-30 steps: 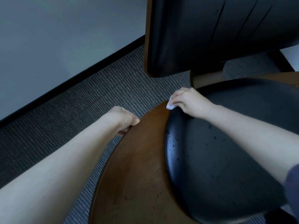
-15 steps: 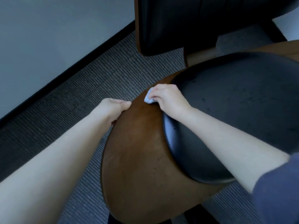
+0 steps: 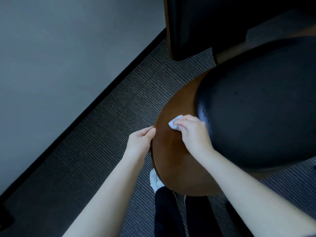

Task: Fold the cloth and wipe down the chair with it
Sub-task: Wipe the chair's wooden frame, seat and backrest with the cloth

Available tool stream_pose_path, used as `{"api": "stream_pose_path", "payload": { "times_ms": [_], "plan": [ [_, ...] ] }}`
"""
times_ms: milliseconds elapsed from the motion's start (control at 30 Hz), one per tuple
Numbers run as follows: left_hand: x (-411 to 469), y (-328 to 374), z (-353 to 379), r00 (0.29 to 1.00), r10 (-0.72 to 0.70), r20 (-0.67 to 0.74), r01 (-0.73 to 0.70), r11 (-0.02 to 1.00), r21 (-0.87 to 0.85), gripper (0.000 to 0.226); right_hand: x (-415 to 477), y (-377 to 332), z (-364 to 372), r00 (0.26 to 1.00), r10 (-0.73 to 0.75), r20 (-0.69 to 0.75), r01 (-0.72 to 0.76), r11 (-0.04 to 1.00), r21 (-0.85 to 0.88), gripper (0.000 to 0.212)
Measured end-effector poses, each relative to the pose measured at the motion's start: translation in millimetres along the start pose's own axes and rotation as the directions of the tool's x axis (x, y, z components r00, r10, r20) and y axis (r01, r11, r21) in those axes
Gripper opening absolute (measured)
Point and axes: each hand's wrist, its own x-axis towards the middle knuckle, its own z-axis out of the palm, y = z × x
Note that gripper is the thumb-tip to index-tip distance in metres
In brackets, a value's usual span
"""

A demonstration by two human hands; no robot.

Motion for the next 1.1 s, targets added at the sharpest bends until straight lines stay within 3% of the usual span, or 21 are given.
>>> {"api": "stream_pose_path", "payload": {
  "times_ms": [33,167,267,400,500,633,733,867,1000,1100],
  "plan": [
    [-4.0,-2.7,-0.7,1.0,-0.002,-0.002,0.002,1.0,-0.009,0.021,-2.1,-8.1,1.4,0.999,0.036,-0.033,-0.035,0.999,0.023,0.021],
    [-17.8,-10.9,-3.8,1.0,-0.004,-0.021,0.004,1.0,-0.017,0.024,-44.9,-33.7,6.8,0.998,-0.062,0.0,0.062,0.996,0.065,0.018],
    [-27.5,-14.0,-4.0,1.0,-0.01,0.0,0.01,1.0,-0.012,0.023,-46.1,-23.5,3.5,0.994,0.093,-0.062,-0.089,0.994,0.058,0.019],
    [-32.8,-16.6,-5.2,1.0,-0.009,-0.002,0.009,1.0,-0.002,0.023,-60.2,-33.7,2.1,0.994,0.096,0.044,-0.102,0.981,0.167,0.017],
    [-38.7,-19.7,-4.8,1.0,-0.007,-0.007,0.007,1.0,-0.004,0.023,-81.5,-30.1,-5.3,0.977,0.215,-0.013,-0.209,0.962,0.173,0.018],
    [-46.1,-25.0,-5.2,1.0,0.0,-0.008,0.0,1.0,0.017,0.022,-107.1,-39.8,-11.0,0.984,0.175,0.02,-0.175,0.965,0.194,0.015],
    [-49.4,-30.9,-3.6,1.0,0.007,-0.001,-0.007,0.998,0.06,0.029,-99.0,-33.5,-7.9,0.952,0.298,-0.072,-0.284,0.946,0.154,0.017],
    [-51.2,-32.9,-1.4,1.0,0.016,-0.019,-0.015,0.996,0.087,0.027,-123.0,-58.8,-2.7,0.983,0.174,-0.056,-0.161,0.969,0.186,0.018],
    [-54.6,-30.4,0.2,0.999,0.012,-0.031,-0.01,0.997,0.078,0.032,-117.1,-37.5,-7.3,0.915,0.381,-0.129,-0.364,0.921,0.142,0.02],
    [-56.4,-29.5,0.4,1.0,0.019,-0.003,-0.019,0.995,0.095,0.029,-124.0,-58.3,1.7,0.948,0.293,-0.123,-0.269,0.946,0.182,0.021]
  ]
}}
